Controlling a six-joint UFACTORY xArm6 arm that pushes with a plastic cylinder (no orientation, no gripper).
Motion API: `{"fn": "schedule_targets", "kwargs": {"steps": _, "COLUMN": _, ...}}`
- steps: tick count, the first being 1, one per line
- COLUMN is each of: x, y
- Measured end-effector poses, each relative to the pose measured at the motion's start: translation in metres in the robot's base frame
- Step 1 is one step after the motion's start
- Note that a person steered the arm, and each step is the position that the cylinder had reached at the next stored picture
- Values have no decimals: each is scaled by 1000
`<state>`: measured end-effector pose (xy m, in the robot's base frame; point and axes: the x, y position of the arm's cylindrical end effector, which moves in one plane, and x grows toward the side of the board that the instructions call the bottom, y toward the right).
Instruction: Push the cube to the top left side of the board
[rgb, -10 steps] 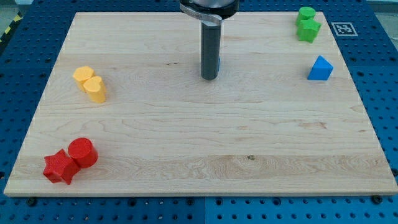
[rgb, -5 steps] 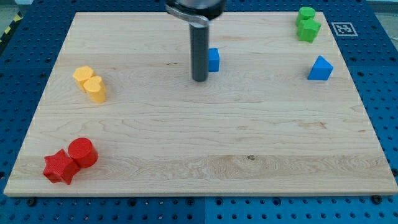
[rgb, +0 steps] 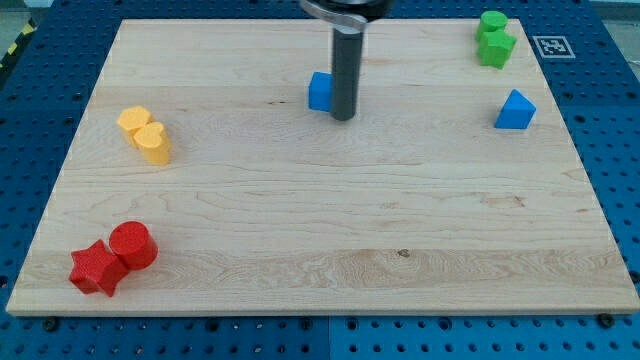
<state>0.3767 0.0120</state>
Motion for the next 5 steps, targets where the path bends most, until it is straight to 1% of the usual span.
{"fn": "schedule_targets", "kwargs": {"steps": 2, "x": -8, "y": 13}}
{"fn": "schedule_targets", "kwargs": {"steps": 4, "x": -38, "y": -22}}
{"fn": "schedule_targets", "kwargs": {"steps": 5, "x": -41, "y": -55}}
